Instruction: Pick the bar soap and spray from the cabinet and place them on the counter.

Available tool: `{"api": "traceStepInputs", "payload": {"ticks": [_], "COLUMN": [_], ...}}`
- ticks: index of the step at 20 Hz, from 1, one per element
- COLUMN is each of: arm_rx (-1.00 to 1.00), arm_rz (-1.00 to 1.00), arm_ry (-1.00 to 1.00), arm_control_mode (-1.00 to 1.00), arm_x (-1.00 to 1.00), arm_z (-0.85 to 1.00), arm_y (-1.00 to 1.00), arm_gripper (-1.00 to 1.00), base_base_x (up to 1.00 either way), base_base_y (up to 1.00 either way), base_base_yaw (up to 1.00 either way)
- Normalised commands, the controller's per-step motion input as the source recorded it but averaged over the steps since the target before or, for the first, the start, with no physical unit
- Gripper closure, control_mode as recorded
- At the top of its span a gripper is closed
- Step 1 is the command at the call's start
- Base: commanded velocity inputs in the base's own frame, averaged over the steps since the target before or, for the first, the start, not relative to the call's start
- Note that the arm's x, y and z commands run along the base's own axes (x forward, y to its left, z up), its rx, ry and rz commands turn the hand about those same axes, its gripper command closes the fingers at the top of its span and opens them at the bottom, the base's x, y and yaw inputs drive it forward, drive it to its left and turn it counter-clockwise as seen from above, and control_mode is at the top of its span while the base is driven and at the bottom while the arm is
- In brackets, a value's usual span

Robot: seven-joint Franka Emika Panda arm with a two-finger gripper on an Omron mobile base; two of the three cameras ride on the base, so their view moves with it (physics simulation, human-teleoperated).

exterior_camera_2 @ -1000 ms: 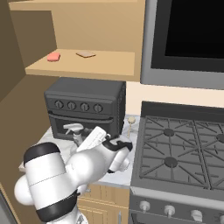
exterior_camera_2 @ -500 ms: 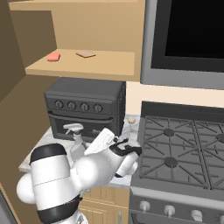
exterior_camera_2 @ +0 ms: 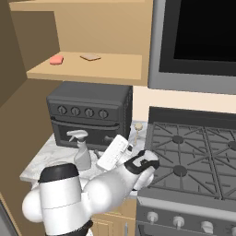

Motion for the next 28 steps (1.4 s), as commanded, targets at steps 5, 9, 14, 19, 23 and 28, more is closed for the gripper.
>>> {"api": "traceStepInputs", "payload": {"ticks": [5,9,14,19,23,28], "arm_rx": [0.02,0.03,0.02,0.0,0.0,0.0], "arm_rz": [0.0,0.0,0.0,-0.09,-0.21,-0.28], "arm_ry": [-0.05,-0.06,-0.02,0.0,0.04,0.09], "arm_control_mode": [-1.0,-1.0,-1.0,-1.0,-1.0,-1.0], "arm_x": [-0.11,-0.16,-0.15,-0.11,-0.16,-0.18], "arm_z": [0.7,0.9,0.84,0.61,0.49,0.45], "arm_y": [-0.15,-0.19,-0.2,-0.01,-0.01,-0.02], "arm_gripper": [-1.0,-1.0,-1.0,-1.0,-1.0,-1.0], "base_base_x": [0.0,0.0,0.0,0.0,0.0,0.0], "base_base_y": [0.0,0.0,0.0,0.0,0.0,0.0], "base_base_yaw": [0.0,0.0,0.0,0.0,0.0,0.0]}}
